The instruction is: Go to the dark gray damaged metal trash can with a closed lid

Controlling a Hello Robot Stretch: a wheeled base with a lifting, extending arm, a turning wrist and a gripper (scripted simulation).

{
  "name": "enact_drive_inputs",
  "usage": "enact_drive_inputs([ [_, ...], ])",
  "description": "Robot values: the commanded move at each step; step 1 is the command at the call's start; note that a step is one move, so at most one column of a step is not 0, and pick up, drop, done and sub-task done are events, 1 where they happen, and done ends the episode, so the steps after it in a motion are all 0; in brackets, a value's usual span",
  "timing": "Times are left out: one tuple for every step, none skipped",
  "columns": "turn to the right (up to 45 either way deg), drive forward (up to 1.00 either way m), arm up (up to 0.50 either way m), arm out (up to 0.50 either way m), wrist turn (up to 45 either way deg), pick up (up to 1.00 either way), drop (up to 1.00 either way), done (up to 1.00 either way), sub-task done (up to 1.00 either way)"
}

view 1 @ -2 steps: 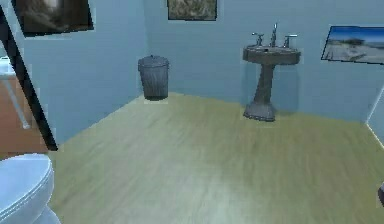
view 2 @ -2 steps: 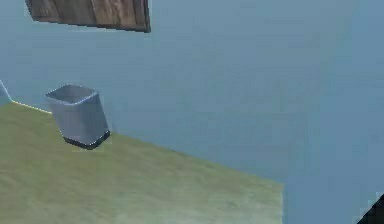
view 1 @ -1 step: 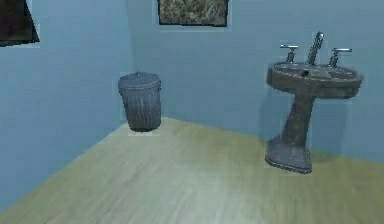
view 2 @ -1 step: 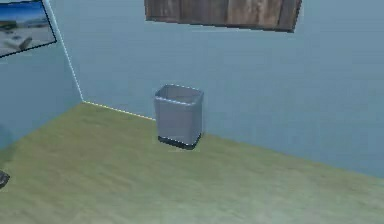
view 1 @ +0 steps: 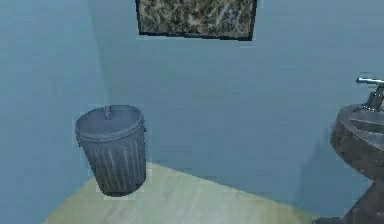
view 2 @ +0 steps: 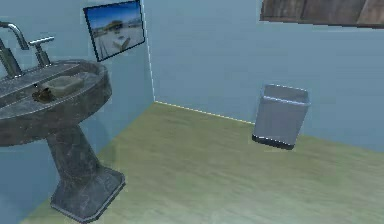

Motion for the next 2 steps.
enact_drive_inputs([
  [0.0, 0.50, 0.00, 0.00, 0.0, 0.00, 0.00, 0.00, 0.00],
  [-33.0, 0.00, 0.00, 0.00, 0.0, 0.00, 0.00, 0.00, 0.00],
])
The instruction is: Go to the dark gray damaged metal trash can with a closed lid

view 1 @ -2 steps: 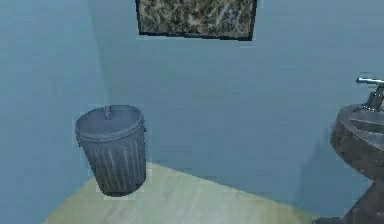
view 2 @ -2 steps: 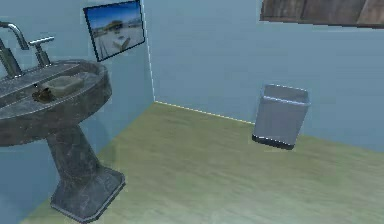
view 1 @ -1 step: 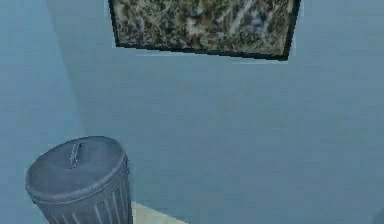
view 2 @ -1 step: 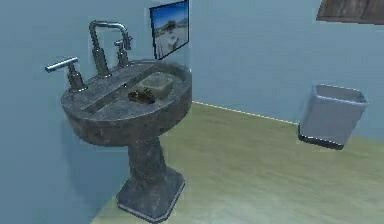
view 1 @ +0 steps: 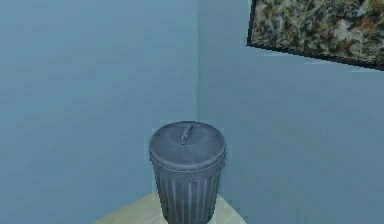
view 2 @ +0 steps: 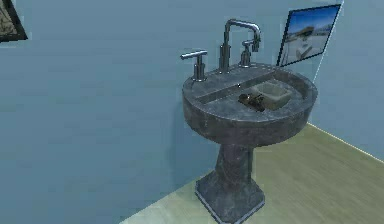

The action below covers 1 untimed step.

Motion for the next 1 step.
enact_drive_inputs([
  [0.0, 0.00, 0.00, 0.00, 0.0, 0.00, 0.00, 1.00, 0.00],
])
